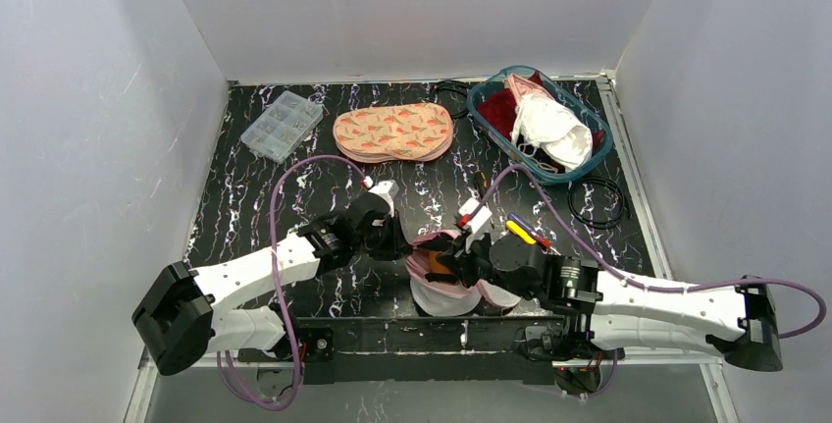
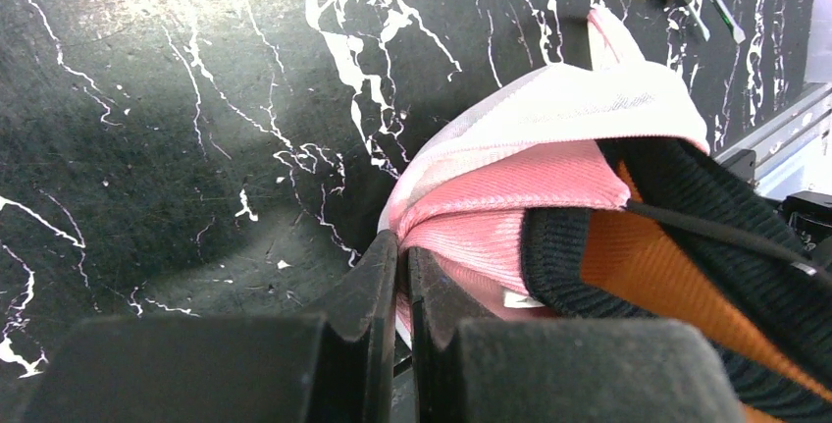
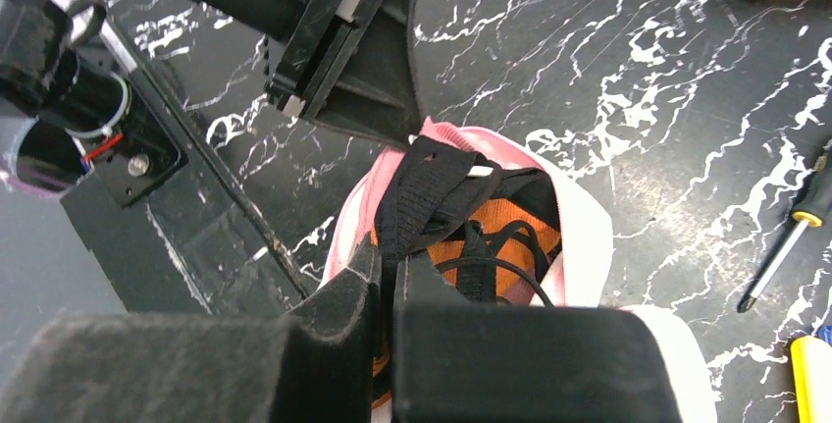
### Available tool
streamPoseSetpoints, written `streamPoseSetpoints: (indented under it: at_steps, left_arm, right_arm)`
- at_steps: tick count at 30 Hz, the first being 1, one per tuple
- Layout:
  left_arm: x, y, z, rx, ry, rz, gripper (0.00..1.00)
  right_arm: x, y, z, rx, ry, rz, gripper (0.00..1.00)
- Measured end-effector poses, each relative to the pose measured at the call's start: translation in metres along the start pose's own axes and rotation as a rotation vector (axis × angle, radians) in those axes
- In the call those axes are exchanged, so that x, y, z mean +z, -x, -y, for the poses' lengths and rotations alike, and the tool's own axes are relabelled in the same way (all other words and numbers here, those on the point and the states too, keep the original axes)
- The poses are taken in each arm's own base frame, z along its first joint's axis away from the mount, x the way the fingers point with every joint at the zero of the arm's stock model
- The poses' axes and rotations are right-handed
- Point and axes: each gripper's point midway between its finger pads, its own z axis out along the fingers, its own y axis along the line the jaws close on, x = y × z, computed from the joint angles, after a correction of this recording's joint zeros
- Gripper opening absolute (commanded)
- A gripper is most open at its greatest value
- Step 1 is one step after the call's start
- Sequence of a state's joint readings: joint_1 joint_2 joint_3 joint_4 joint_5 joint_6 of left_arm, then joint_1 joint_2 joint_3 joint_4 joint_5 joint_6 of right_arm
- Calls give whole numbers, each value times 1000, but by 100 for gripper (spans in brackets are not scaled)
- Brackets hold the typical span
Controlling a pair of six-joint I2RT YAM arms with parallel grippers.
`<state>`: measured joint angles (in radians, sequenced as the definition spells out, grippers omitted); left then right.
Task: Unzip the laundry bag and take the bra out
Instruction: Pick up the bra from the laundry bag.
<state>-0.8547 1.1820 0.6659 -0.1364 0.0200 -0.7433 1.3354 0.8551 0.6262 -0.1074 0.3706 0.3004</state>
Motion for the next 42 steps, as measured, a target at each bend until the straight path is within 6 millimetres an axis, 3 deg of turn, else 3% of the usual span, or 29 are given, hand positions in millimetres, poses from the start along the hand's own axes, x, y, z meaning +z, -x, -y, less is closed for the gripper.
streamPoseSetpoints:
  at_steps: [6,8,10,12,17,26,32,35,39,42]
  left_arm:
    - [-3,5,6,-7,-24,18,0]
    - [-5,5,6,-7,-23,21,0]
    - [-6,5,5,-7,-18,23,0]
    - [-6,5,4,-7,-12,21,0]
    - [-6,1,-10,-5,43,12,0]
    - [-6,0,-15,10,61,14,0]
    - [-11,-2,-11,74,48,41,0]
    - [-17,-7,-7,123,27,57,0]
    - [-27,-9,-8,176,0,102,0]
    - [-30,-11,-18,194,14,130,0]
  right_arm:
    - [-6,12,8,34,-36,69,4]
    - [-5,12,8,33,-41,68,15]
    - [-3,10,9,32,-49,59,34]
    - [0,7,9,33,-55,46,47]
    - [4,9,6,51,-51,47,62]
    - [6,21,6,96,-89,52,66]
    - [31,25,9,174,-196,-15,66]
    - [44,17,25,233,-258,-54,67]
    - [50,12,62,362,-307,-59,67]
    - [52,2,72,430,-281,-64,68]
